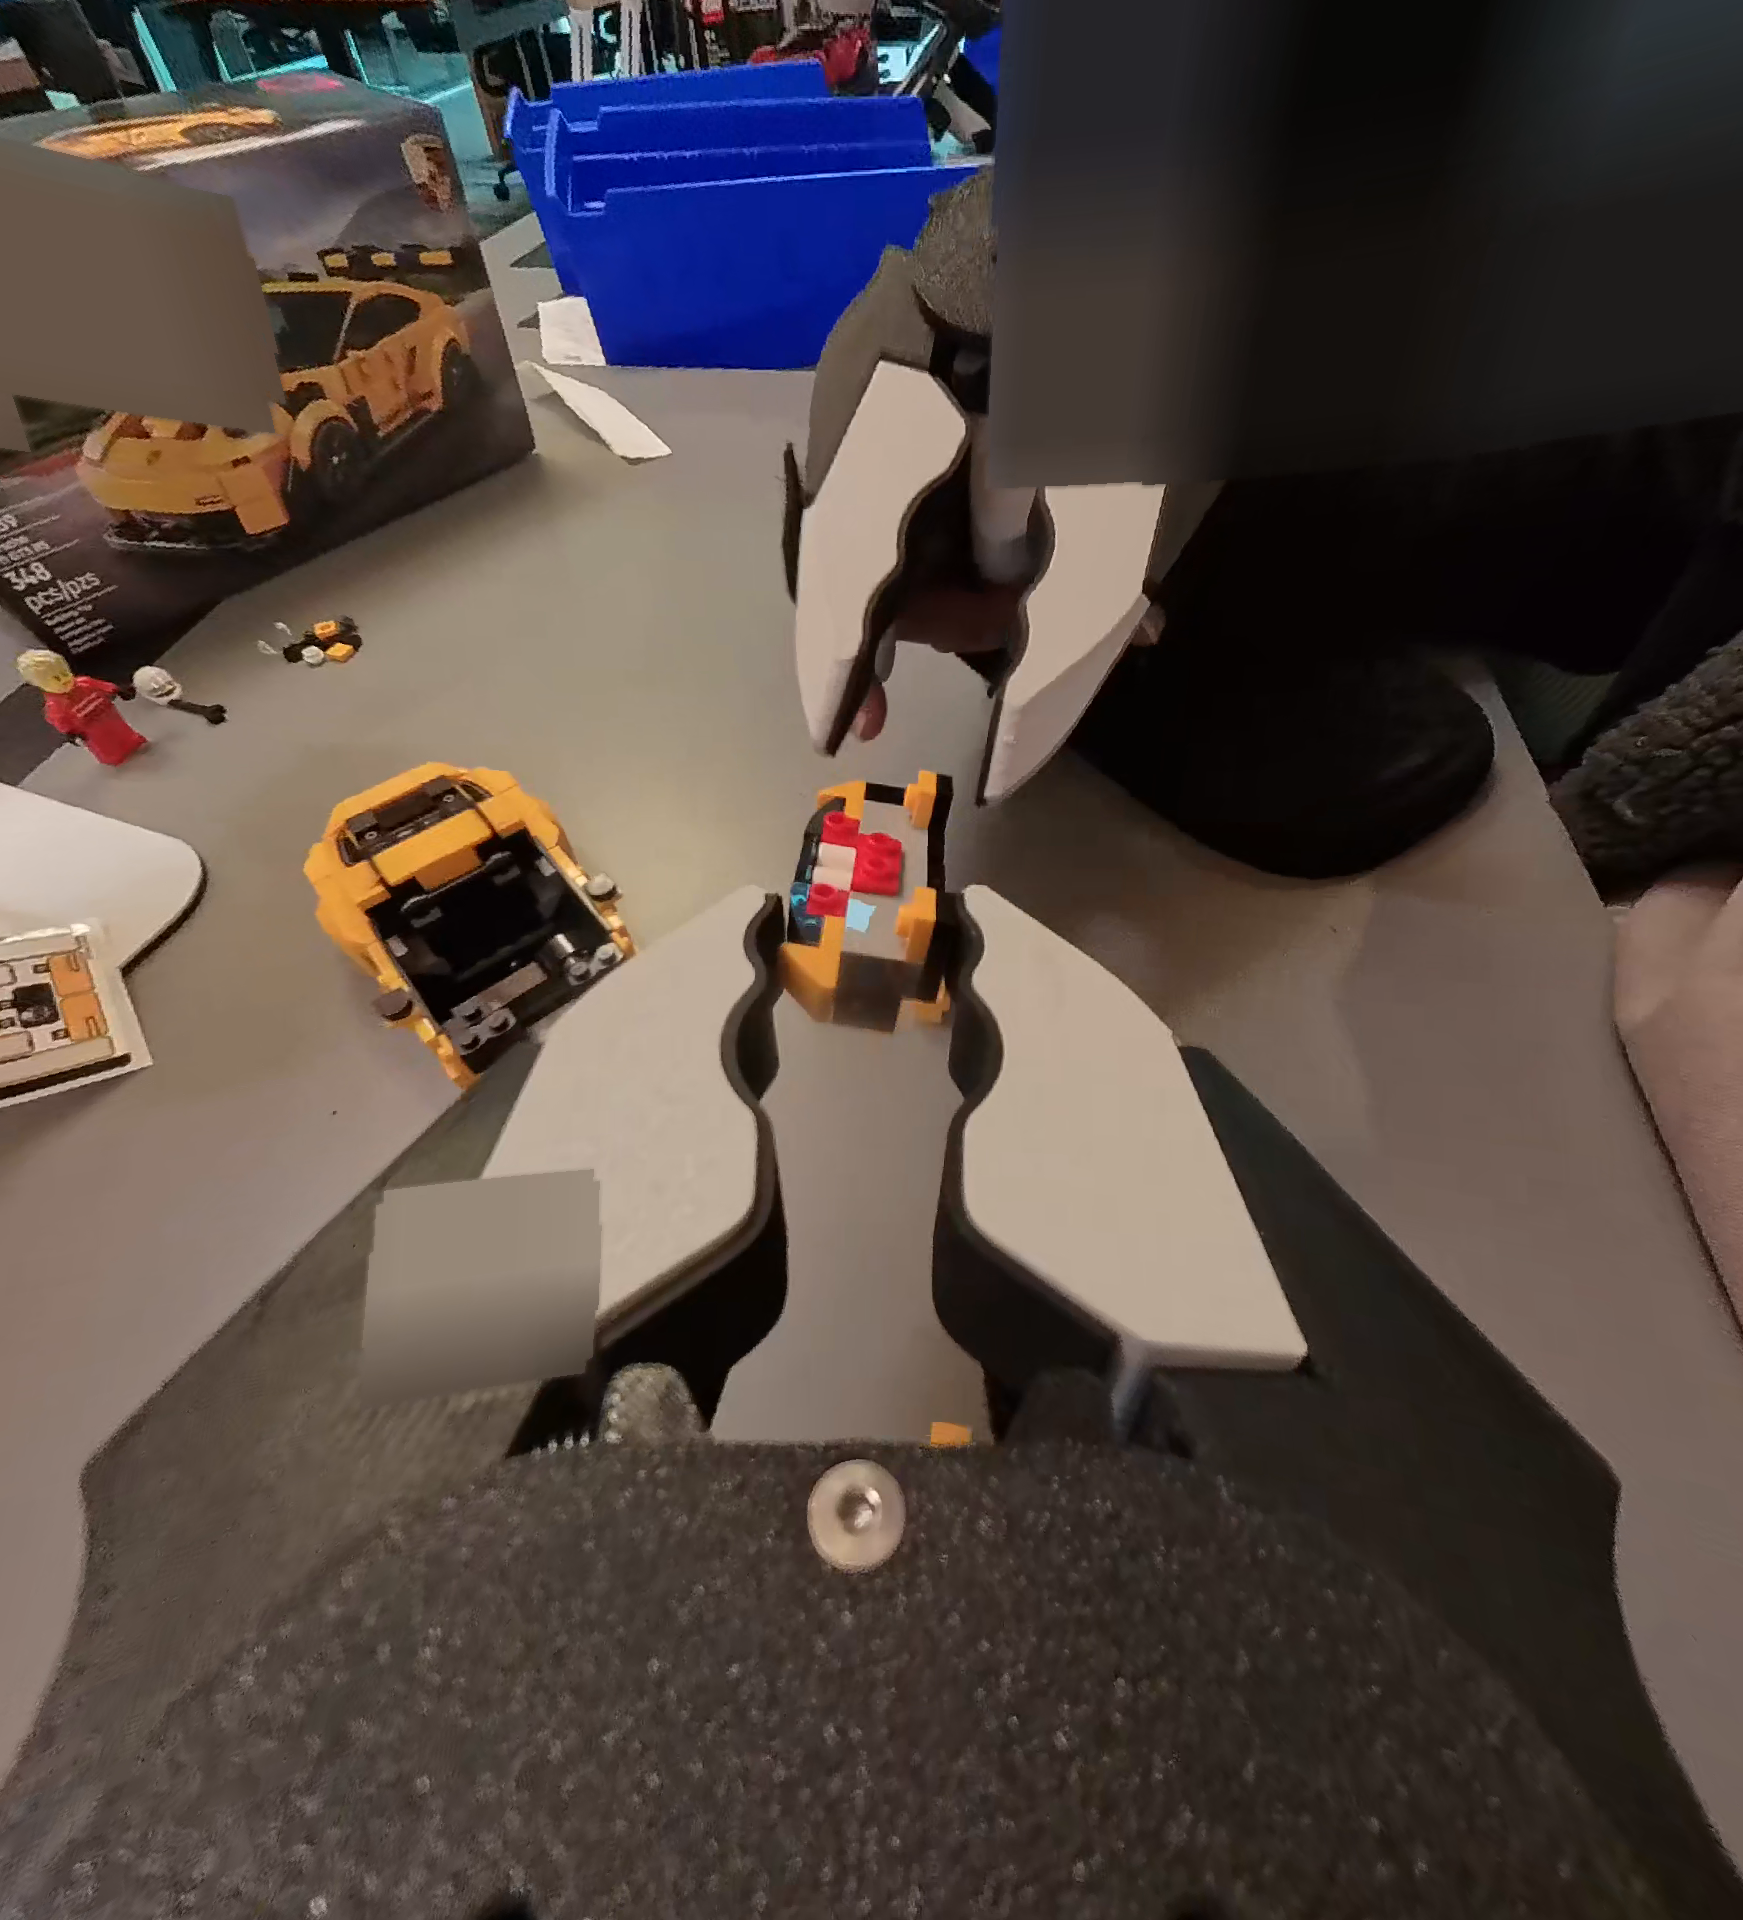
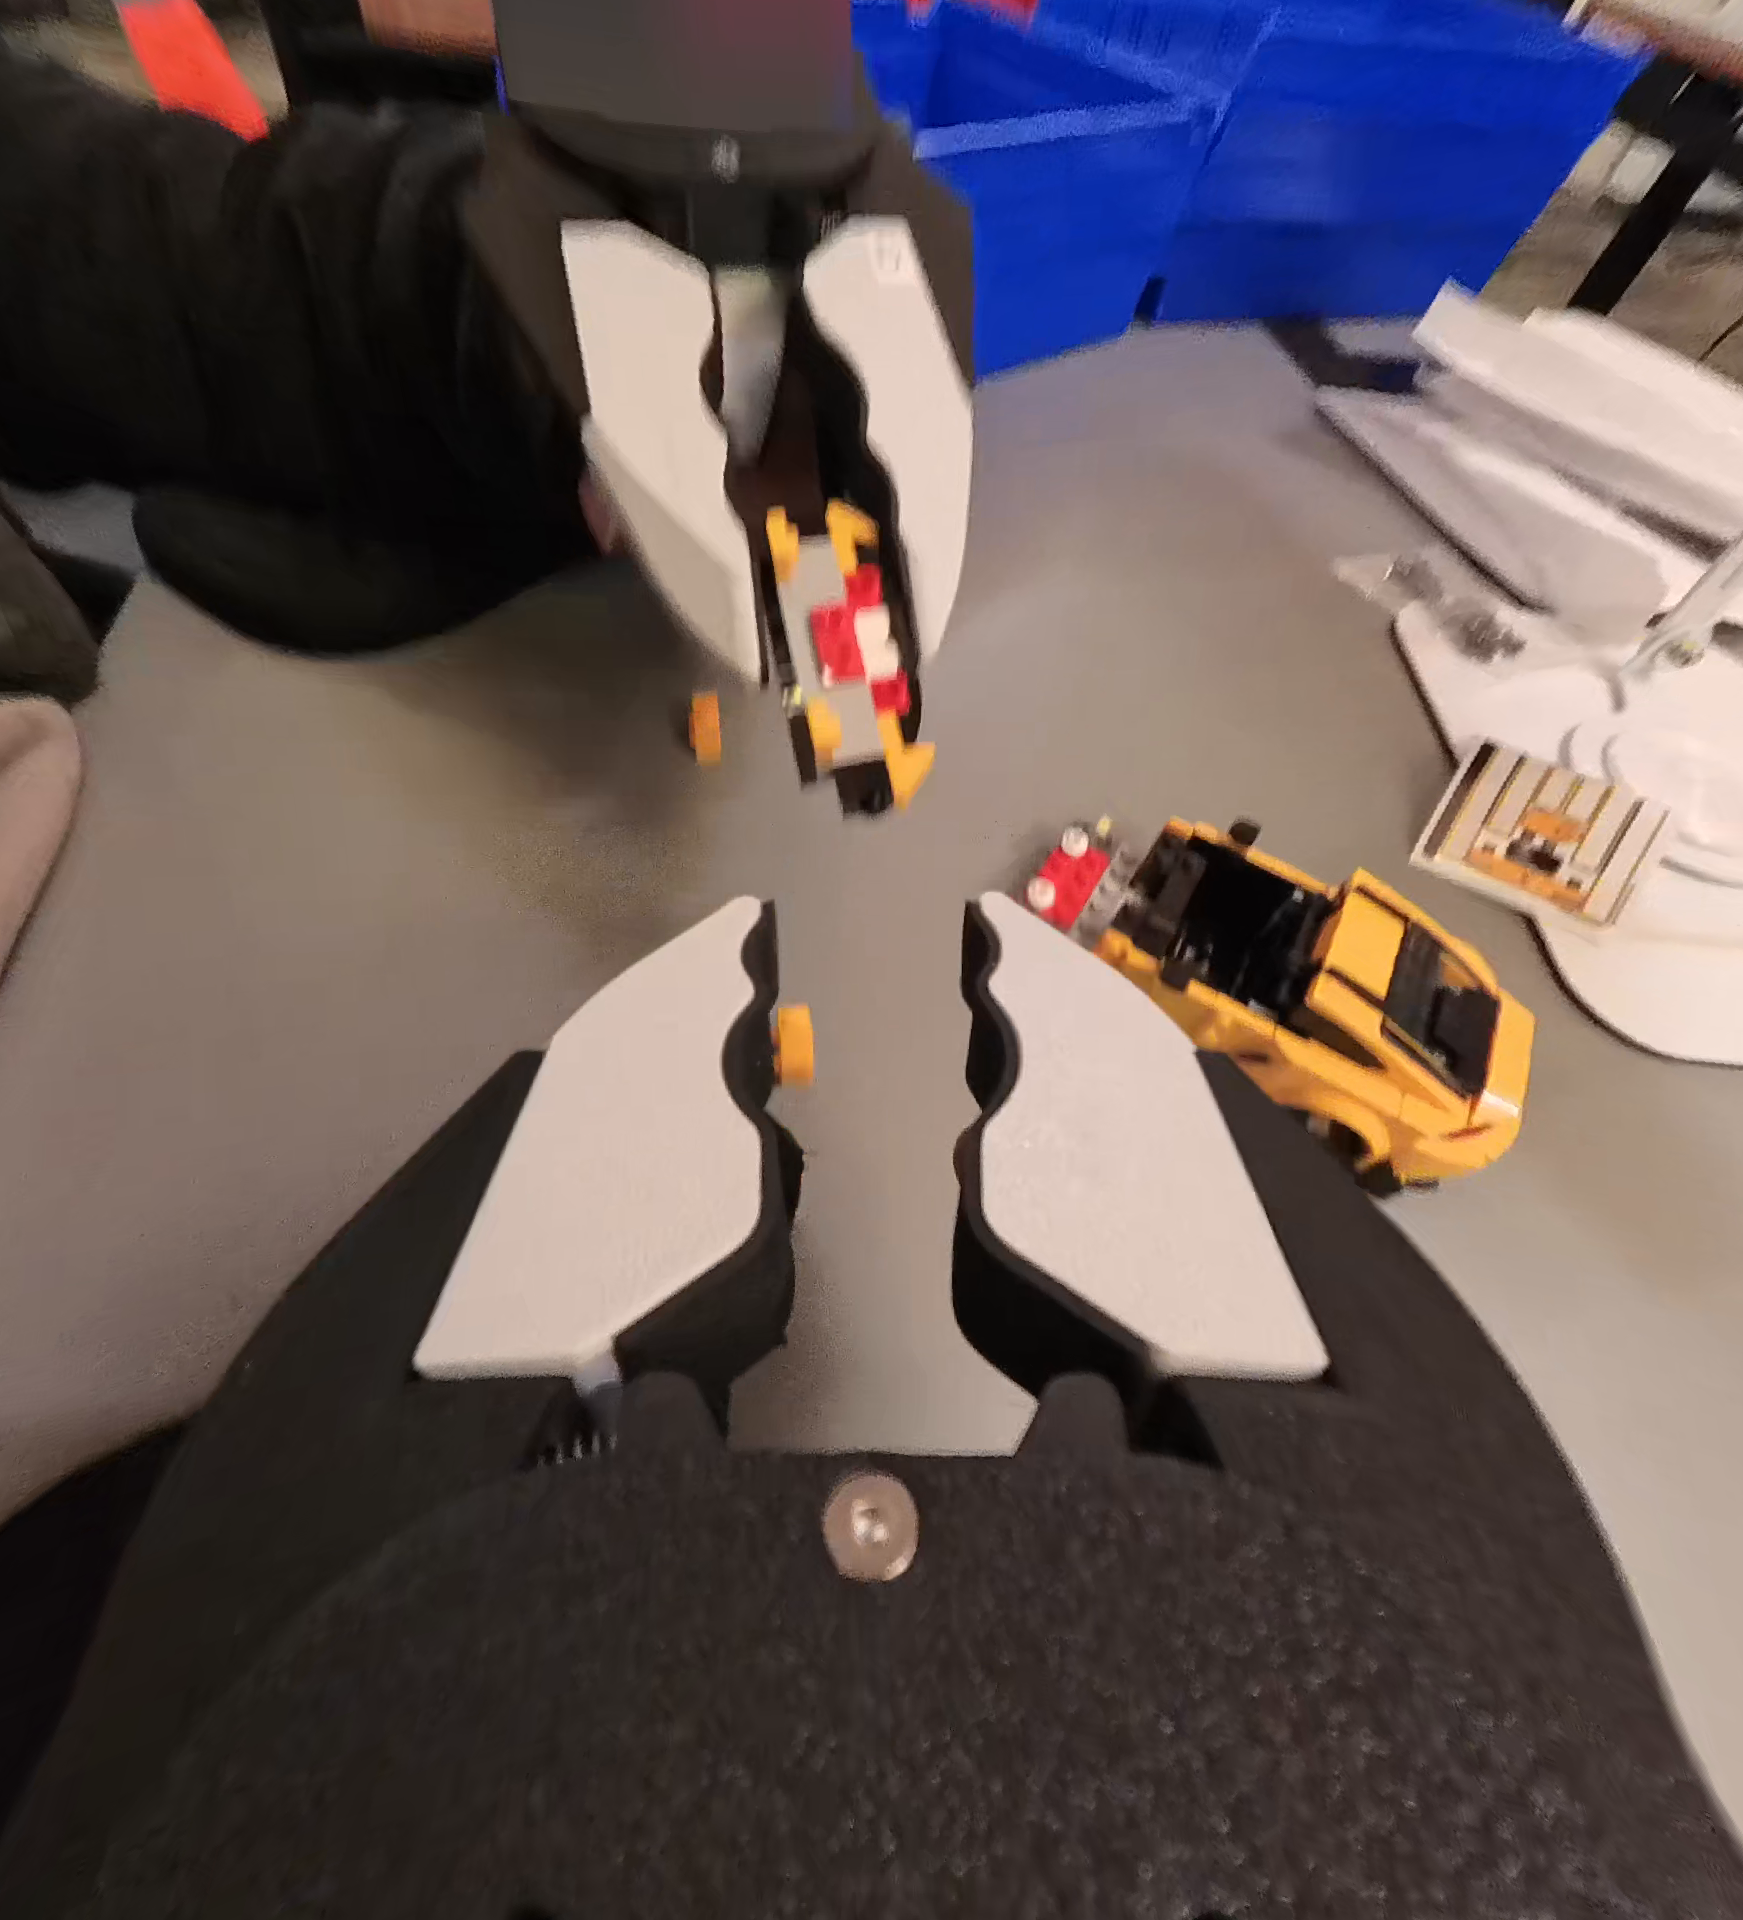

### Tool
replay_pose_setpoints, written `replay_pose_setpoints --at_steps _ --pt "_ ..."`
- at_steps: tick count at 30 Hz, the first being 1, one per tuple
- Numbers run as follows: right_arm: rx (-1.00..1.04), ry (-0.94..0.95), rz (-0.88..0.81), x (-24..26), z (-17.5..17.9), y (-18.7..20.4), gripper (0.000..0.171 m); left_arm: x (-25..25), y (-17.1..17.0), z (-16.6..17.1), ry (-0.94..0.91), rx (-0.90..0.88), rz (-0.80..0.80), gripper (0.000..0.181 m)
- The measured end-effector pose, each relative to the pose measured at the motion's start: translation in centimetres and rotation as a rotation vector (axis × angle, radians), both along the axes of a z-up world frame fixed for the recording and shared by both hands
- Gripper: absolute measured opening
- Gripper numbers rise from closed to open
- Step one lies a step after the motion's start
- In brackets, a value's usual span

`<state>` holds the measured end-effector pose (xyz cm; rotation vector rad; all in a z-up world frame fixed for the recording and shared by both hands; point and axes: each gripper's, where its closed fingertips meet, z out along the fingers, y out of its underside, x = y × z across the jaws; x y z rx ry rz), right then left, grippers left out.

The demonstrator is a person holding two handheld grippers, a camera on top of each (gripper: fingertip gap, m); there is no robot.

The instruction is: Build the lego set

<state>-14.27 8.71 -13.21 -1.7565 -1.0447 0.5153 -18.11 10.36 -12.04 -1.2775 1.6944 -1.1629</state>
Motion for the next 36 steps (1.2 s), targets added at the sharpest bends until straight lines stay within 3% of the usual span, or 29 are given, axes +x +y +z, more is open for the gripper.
replay_pose_setpoints --at_steps 7,13,19,23,31,36 --pt "-0.103 -0.268 0.132 0.1 -4.6 -2.6 0.024 -0.3 1.1 -0.8 0.032 0.028 0.035 0.03" --pt "-0.049 -0.326 0.12 -0.9 -5.5 -1.8 0.021 -0.2 1.1 -1.2 0.057 0.009 0.034 0.03" --pt "-0.153 -0.335 0.108 -1.0 -6.9 -1.0 0.014 -0.4 0.5 -1.9 0.093 0.021 -0.009 0.03" --pt "-0.291 -0.246 0.133 -1.3 -6.5 -1.0 0.008 -0.7 -0.1 -2.0 0.094 0.06 -0.053 0.03" --pt "-0.444 0.253 0.232 -0.7 -0.5 -1.2 0.008 -1.1 -1.2 0.1 -0.076 0.218 -0.113 0.03" --pt "-0.455 0.365 0.3 -1.0 1.8 -2.3 0.008 -0.9 -2.2 0.1 -0.119 0.357 -0.139 0.03"
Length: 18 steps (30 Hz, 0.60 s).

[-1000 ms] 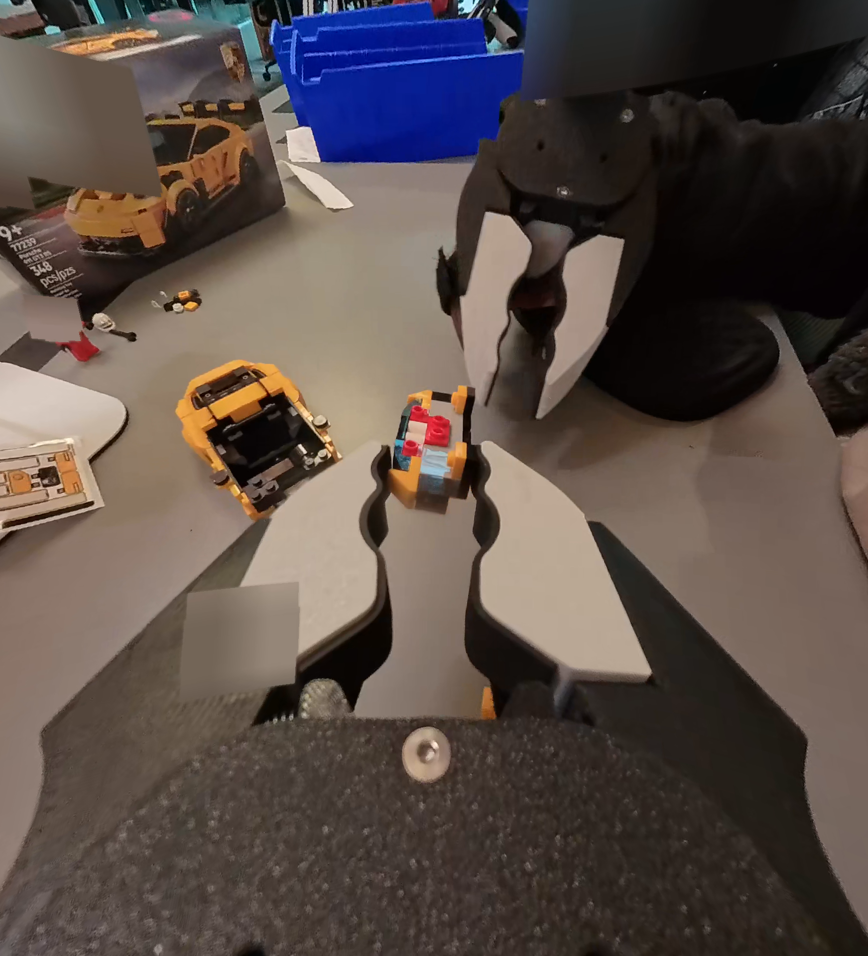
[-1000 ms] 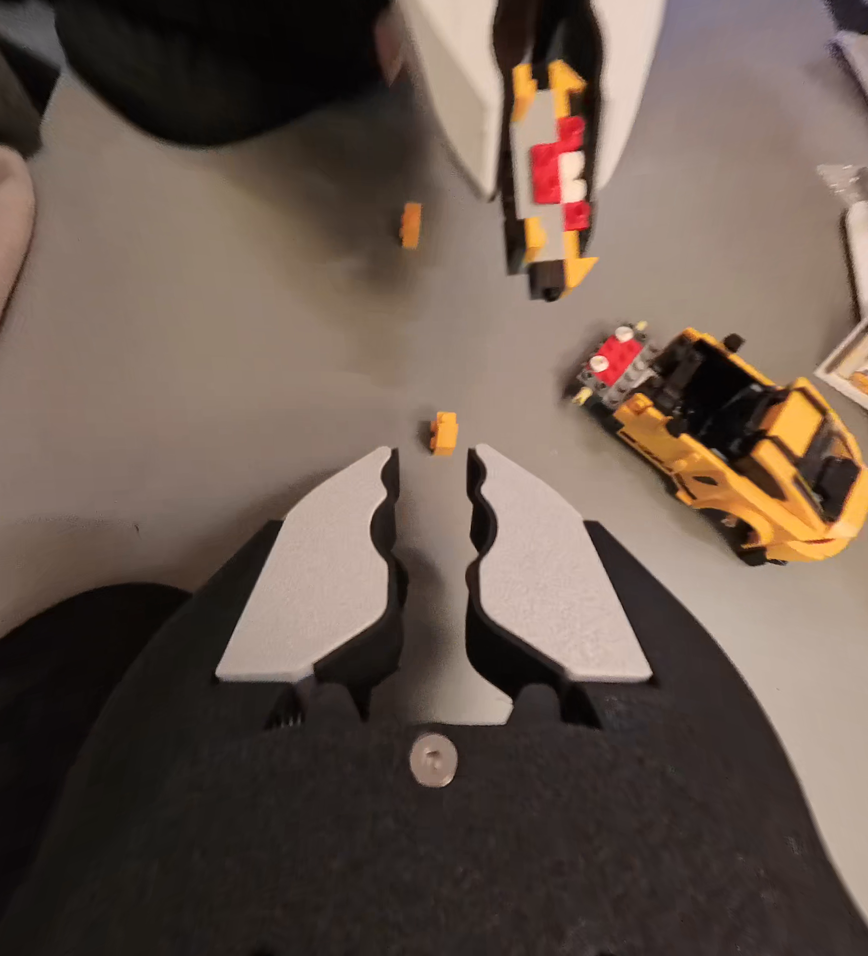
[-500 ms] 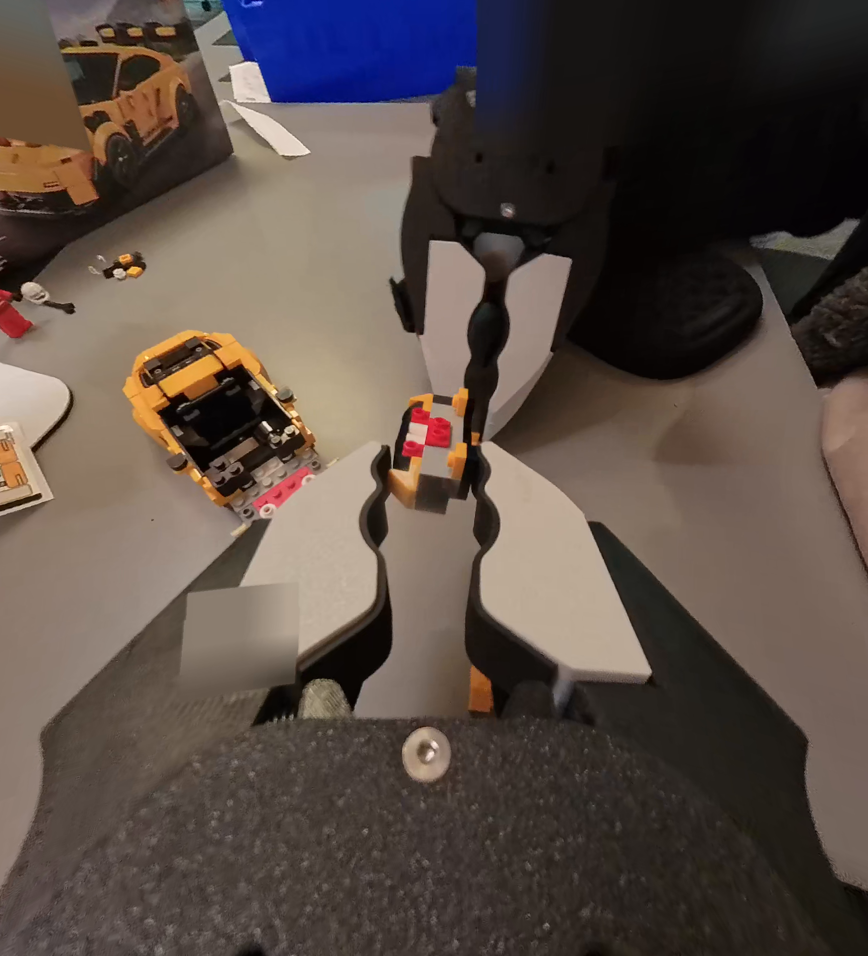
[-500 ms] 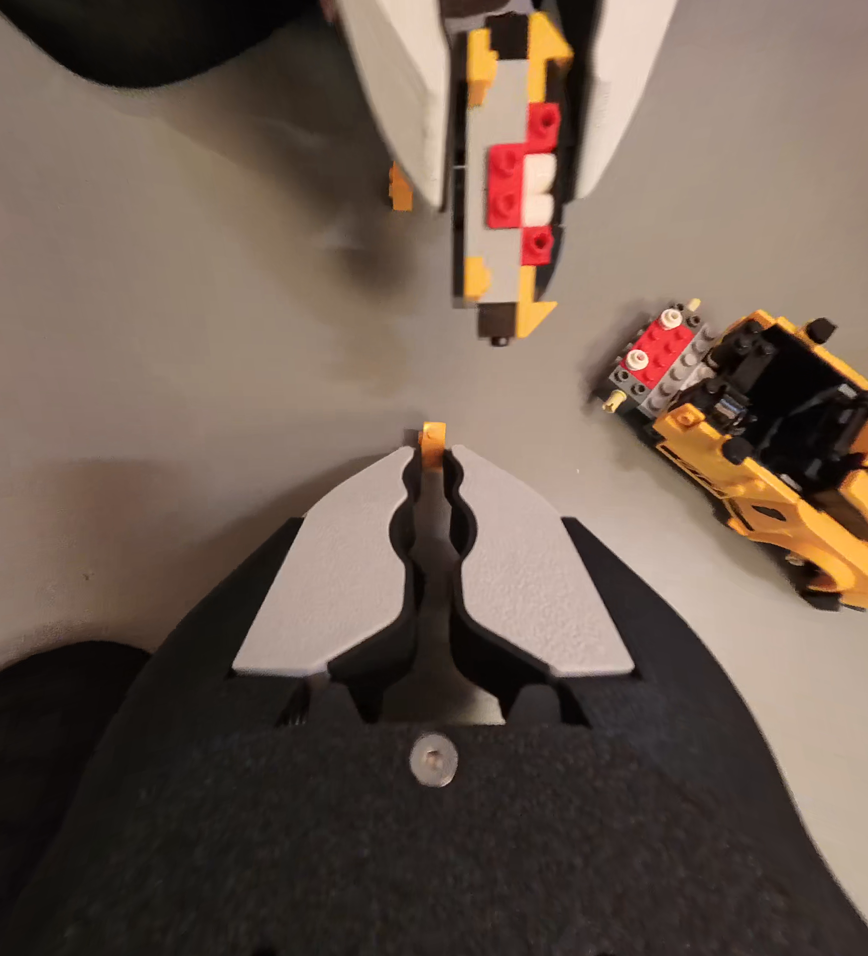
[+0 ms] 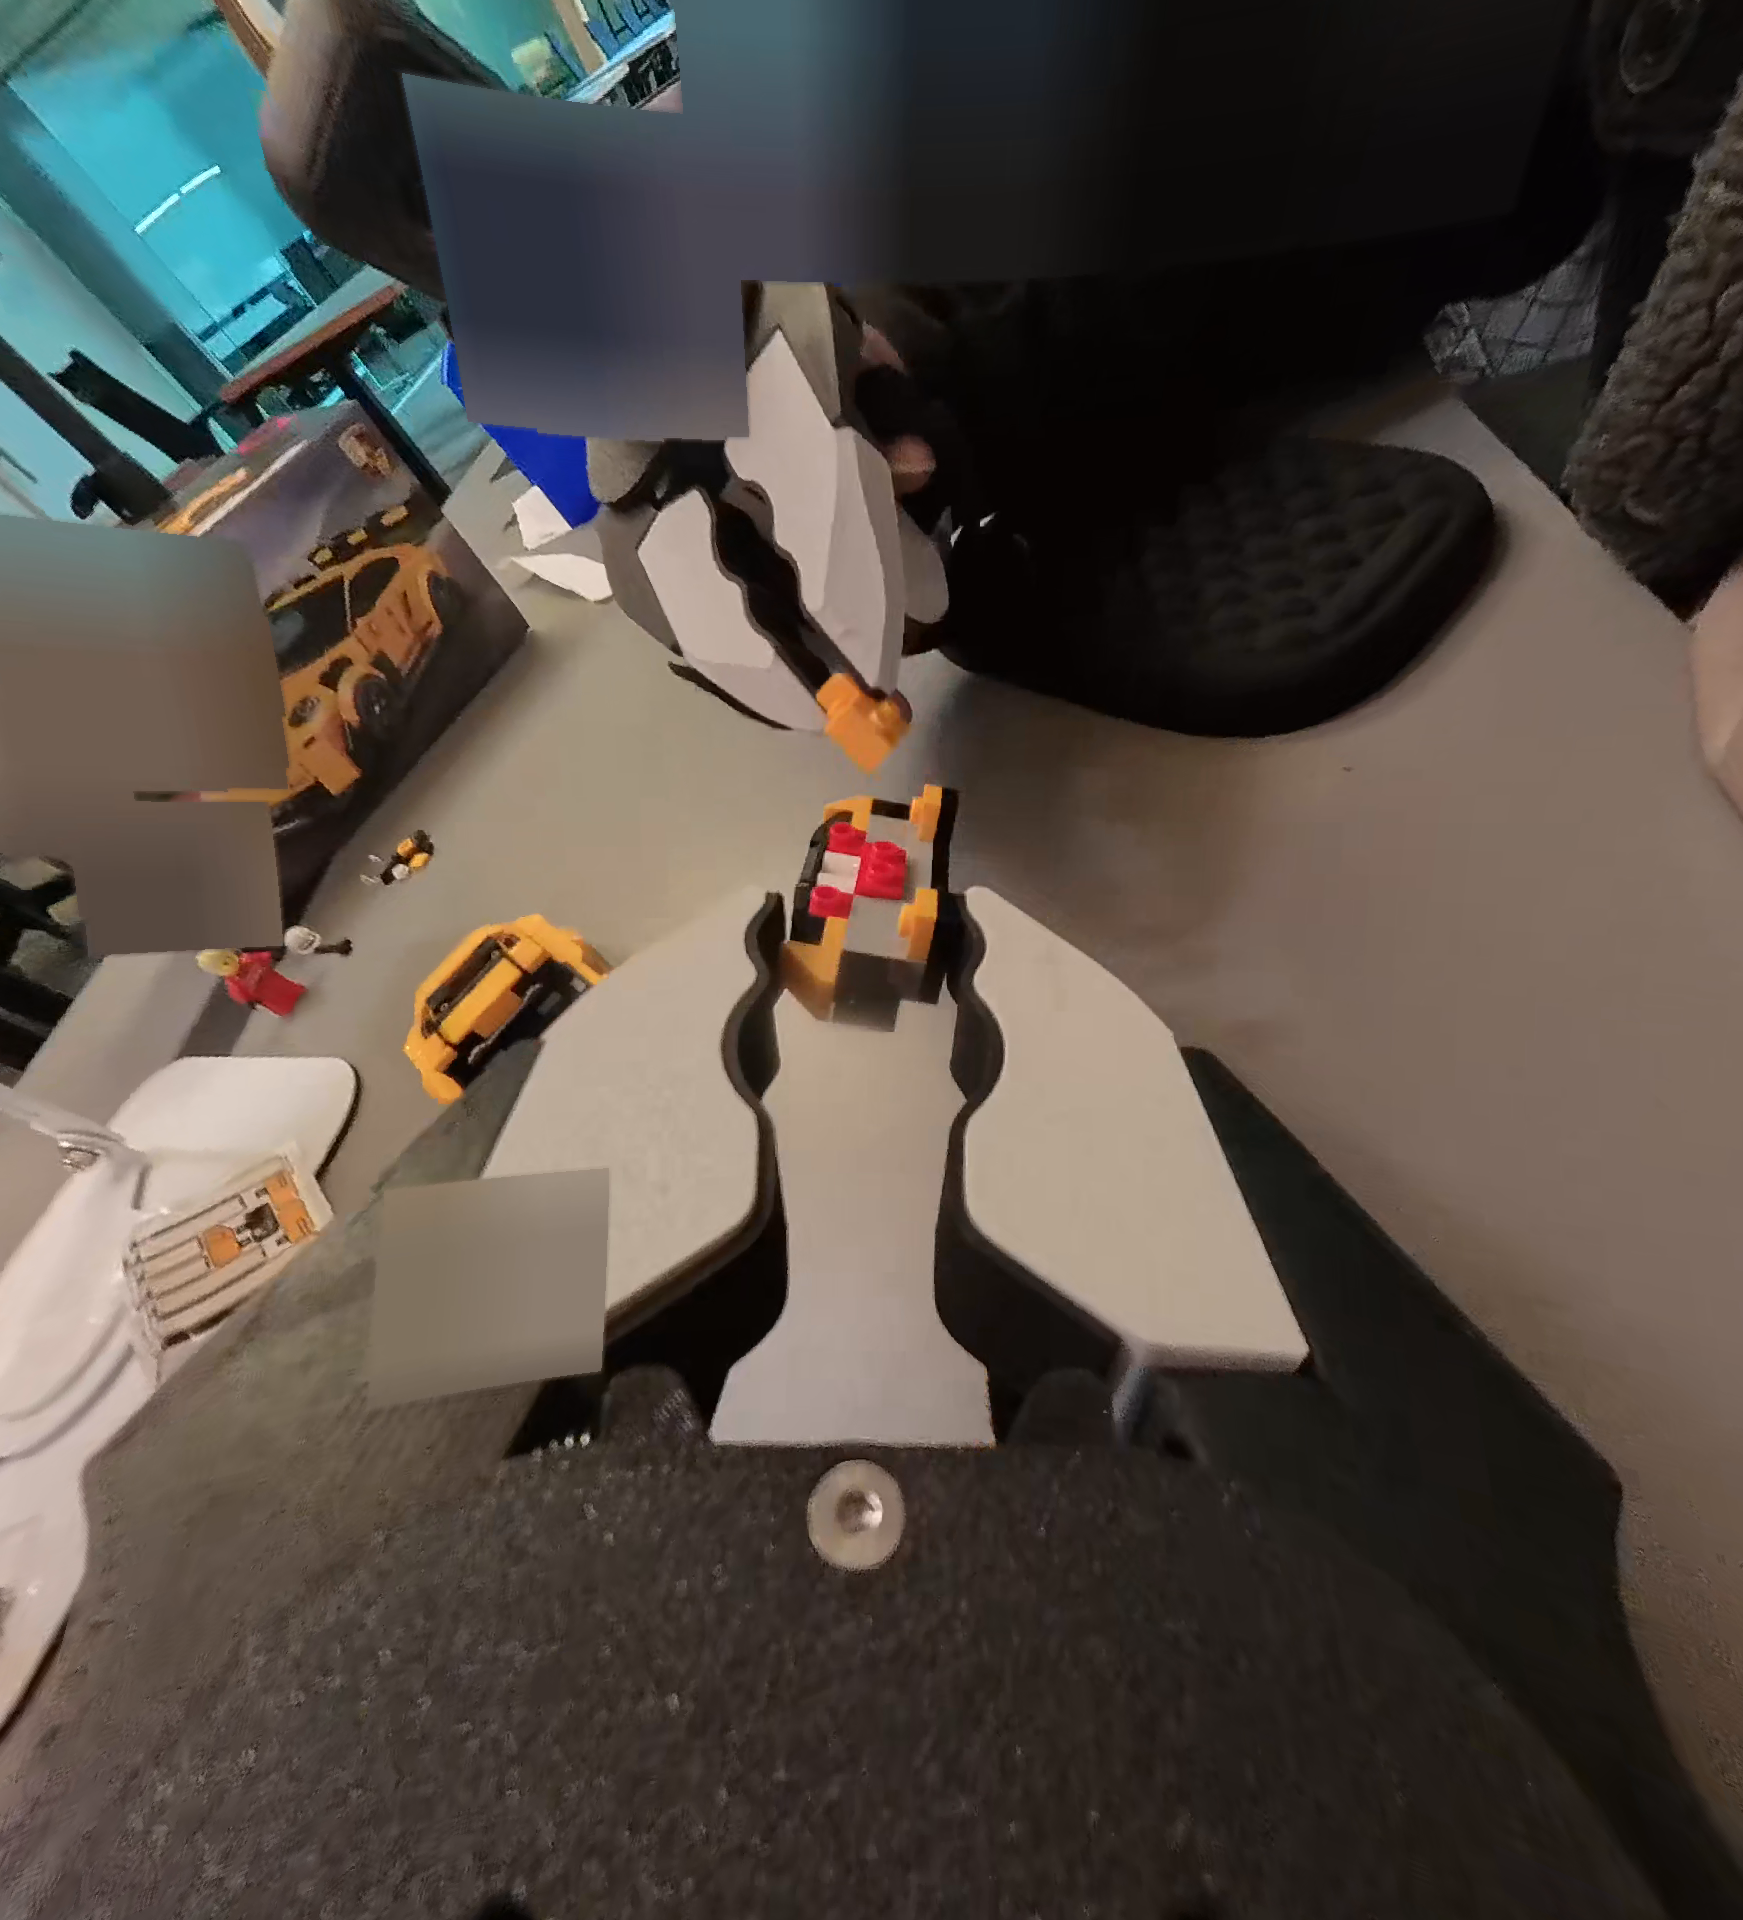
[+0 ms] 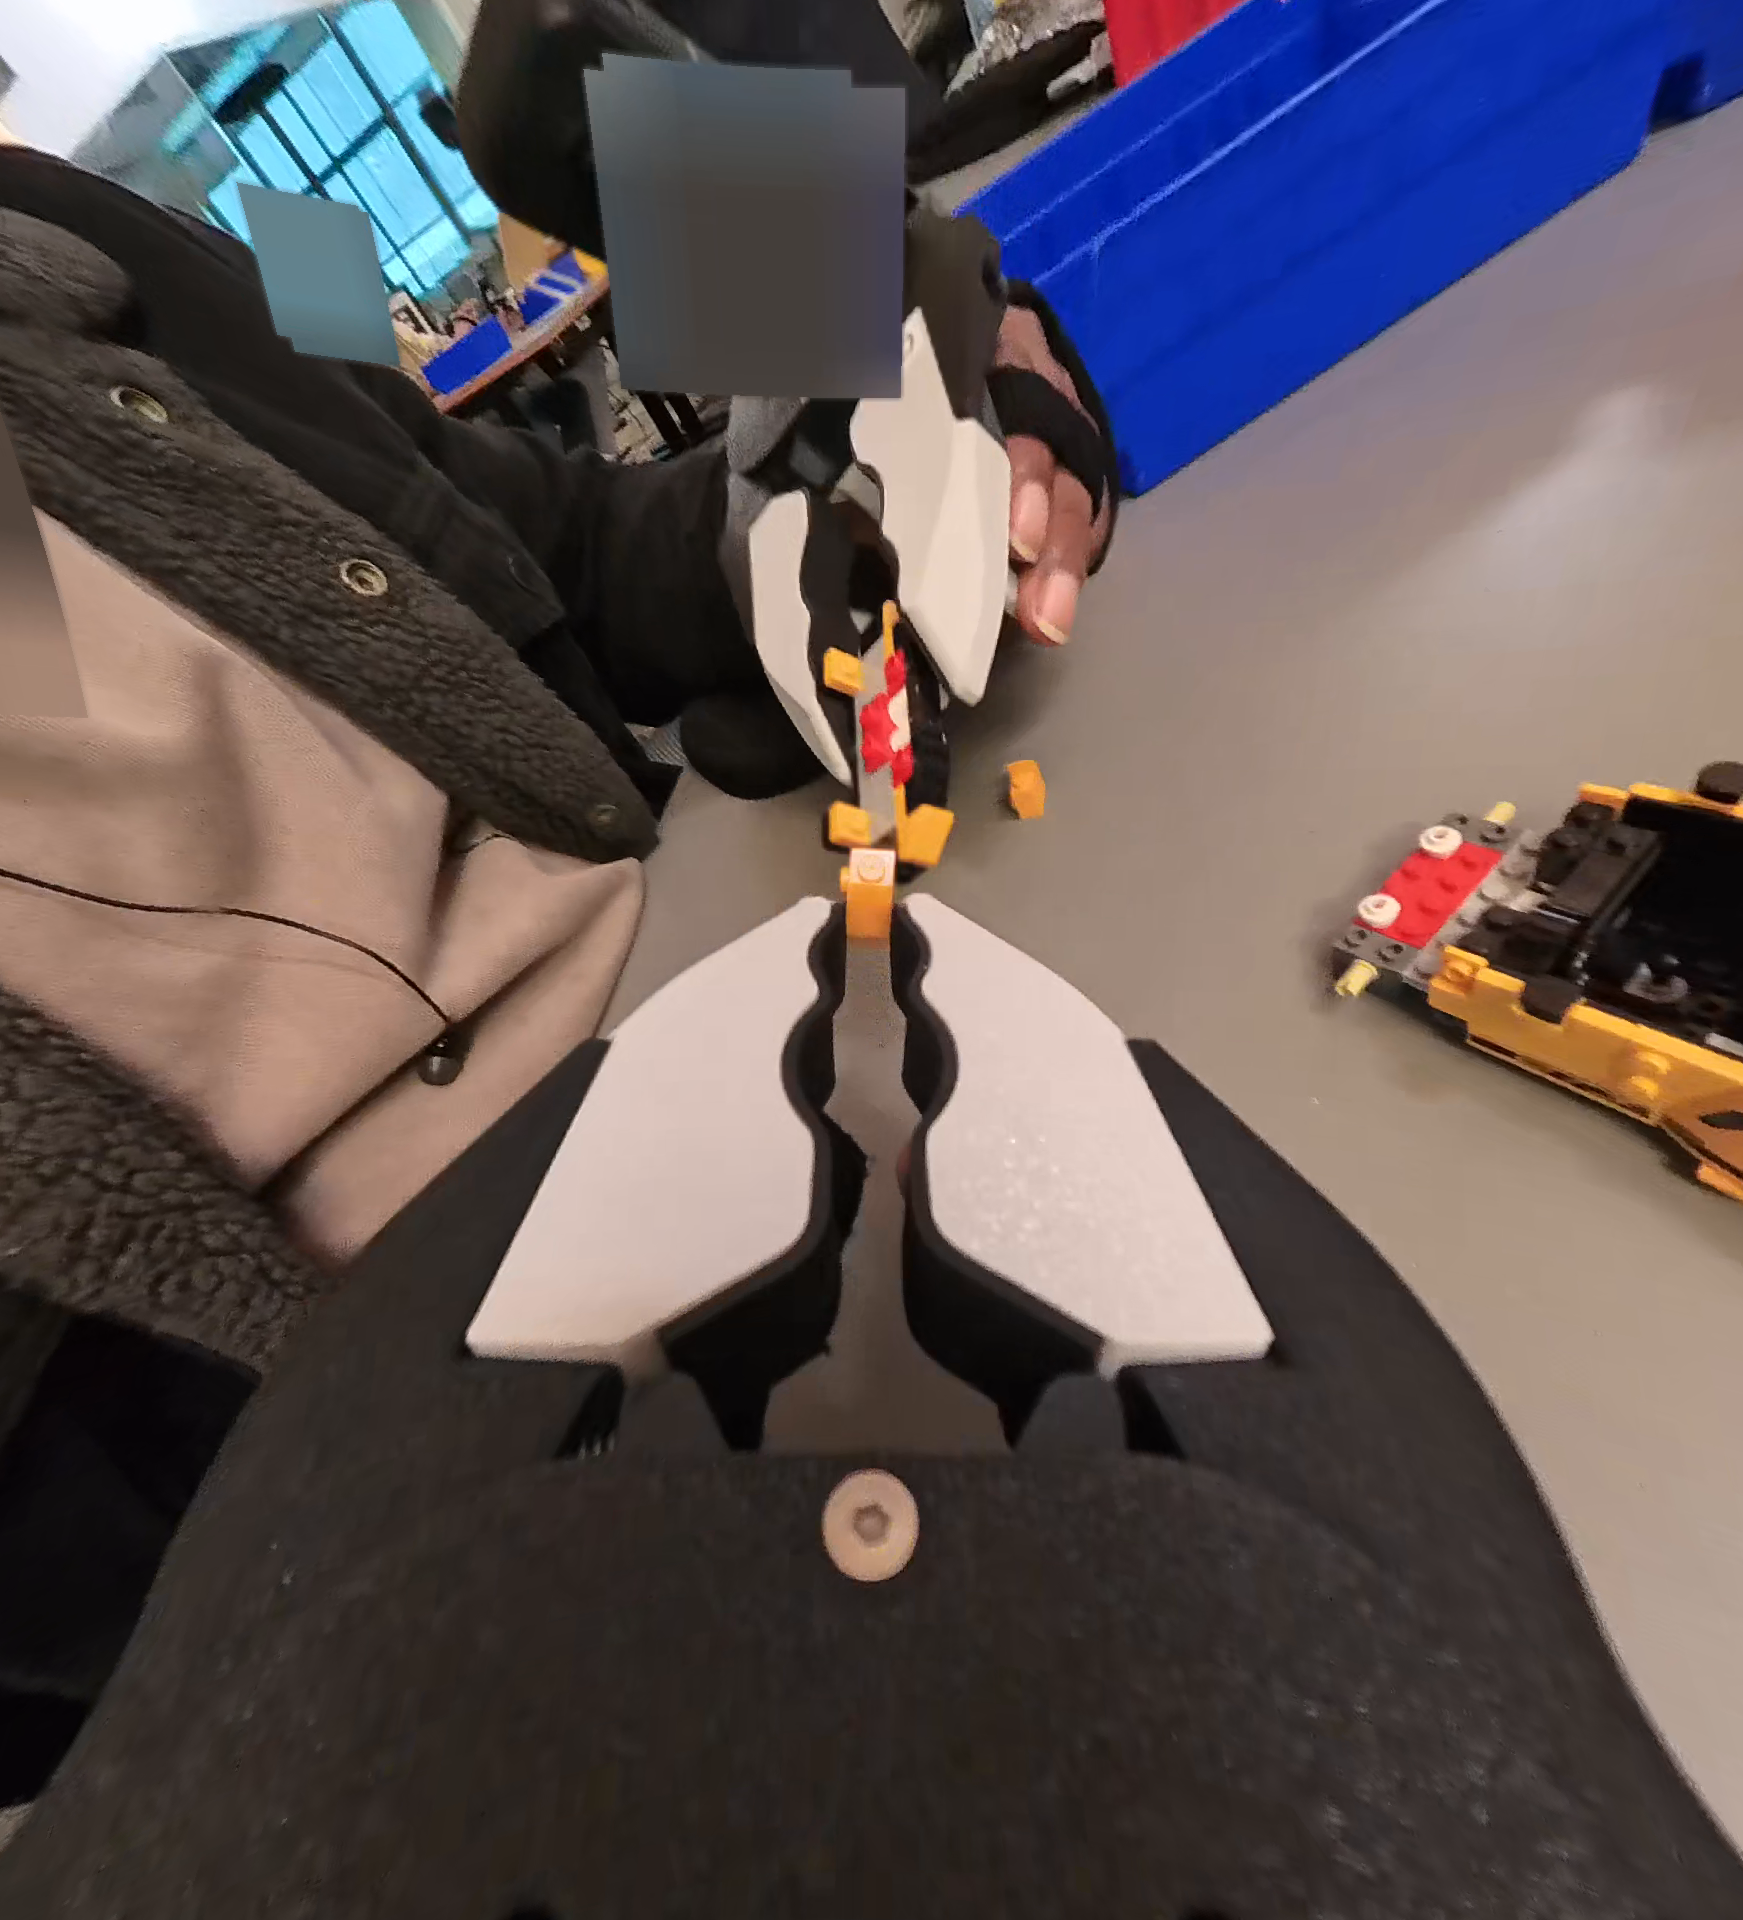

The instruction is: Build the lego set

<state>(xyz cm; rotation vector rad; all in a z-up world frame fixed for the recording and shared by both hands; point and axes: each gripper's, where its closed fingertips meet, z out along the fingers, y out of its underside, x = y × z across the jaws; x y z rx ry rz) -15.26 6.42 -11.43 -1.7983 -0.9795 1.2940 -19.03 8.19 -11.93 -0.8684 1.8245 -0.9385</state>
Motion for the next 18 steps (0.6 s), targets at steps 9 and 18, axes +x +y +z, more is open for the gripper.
replay_pose_setpoints --at_steps 9,18 --pt "-0.041 -0.012 0.038 -1.3 1.1 -0.6 0.008 0.3 -0.7 0.5 -0.046 0.056 -0.001 0.03" --pt "-0.023 -0.14 0.058 -2.5 3.3 -1.1 0.008 0.0 -1.3 2.9 -0.164 0.029 -0.007 0.03"
